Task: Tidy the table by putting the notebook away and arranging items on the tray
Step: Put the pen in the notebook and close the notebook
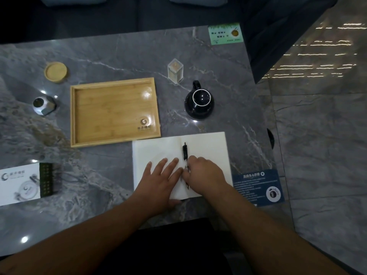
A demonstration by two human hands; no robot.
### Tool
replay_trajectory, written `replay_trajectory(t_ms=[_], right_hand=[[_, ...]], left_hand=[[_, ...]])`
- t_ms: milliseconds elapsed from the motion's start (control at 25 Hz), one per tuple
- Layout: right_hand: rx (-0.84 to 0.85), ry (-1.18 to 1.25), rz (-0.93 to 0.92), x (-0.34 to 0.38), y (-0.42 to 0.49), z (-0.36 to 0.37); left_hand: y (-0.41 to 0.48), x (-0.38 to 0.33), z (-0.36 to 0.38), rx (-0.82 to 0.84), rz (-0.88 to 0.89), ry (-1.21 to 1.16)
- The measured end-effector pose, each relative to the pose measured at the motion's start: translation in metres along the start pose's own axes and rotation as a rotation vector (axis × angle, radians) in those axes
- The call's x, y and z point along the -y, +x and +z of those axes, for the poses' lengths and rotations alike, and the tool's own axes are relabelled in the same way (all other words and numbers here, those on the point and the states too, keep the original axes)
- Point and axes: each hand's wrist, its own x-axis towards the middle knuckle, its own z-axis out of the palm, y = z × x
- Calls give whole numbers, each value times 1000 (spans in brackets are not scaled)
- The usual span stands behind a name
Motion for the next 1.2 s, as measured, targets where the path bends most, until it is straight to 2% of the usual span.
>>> replay_trajectory(t_ms=[240,440,840,1200], right_hand=[[-27,-9,60,-7,-1,-5],[-49,-26,125,-35,-9,-17],[-84,8,289,-105,-31,-38],[-196,-16,256,-138,-42,-42]], left_hand=[[2,5,-9,-93,78,2],[13,1,-14,-85,207,64],[16,-3,-16,-94,205,70],[18,-3,-6,-164,208,60]])
